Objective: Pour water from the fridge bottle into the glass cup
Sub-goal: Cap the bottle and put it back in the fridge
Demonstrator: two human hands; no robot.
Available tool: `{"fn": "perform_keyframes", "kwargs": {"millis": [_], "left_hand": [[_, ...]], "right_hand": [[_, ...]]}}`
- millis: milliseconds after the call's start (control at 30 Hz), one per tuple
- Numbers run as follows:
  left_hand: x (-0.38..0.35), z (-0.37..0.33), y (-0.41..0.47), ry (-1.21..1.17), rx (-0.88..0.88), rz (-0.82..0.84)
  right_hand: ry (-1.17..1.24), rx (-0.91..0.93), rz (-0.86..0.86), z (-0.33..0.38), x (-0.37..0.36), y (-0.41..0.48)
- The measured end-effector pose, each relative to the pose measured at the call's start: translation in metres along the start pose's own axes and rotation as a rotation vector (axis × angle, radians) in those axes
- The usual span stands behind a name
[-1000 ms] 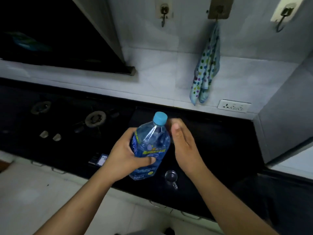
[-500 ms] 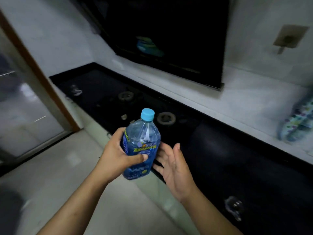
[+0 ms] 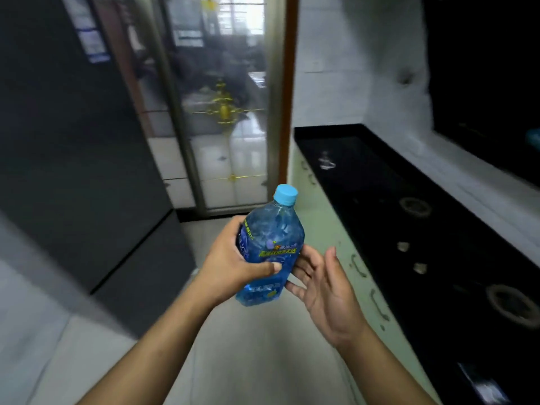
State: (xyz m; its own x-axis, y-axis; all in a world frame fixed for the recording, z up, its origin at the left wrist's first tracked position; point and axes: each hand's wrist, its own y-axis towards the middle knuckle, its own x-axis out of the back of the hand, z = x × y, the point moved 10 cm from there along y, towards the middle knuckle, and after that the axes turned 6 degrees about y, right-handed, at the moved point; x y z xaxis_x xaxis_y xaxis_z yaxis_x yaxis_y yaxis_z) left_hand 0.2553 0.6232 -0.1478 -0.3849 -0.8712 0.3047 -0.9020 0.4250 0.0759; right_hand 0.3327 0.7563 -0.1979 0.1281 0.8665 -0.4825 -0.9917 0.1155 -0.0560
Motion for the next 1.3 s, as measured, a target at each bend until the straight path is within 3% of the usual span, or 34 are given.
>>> {"fn": "perform_keyframes", "kwargs": {"millis": [433, 767, 1000, 1300], "left_hand": [[0.257, 0.083, -0.007, 0.061, 0.230, -0.629], [0.387, 0.116, -0.047, 0.024, 0.329, -1.045], [0.472, 0.153, -0.072, 0.005, 0.319, -1.127], [0.610, 0.194, -0.075, 0.011, 0.279, -0.967]], "right_hand": [[-0.101, -0.257, 0.571, -0.102, -0.220, 0.175], [-0.141, -0.459, 0.913, -0.175, -0.371, 0.242], [-0.178, -0.501, 0.972, -0.226, -0.460, 0.257], [-0.149, -0.391, 0.843, -0.271, -0.569, 0.275]]}}
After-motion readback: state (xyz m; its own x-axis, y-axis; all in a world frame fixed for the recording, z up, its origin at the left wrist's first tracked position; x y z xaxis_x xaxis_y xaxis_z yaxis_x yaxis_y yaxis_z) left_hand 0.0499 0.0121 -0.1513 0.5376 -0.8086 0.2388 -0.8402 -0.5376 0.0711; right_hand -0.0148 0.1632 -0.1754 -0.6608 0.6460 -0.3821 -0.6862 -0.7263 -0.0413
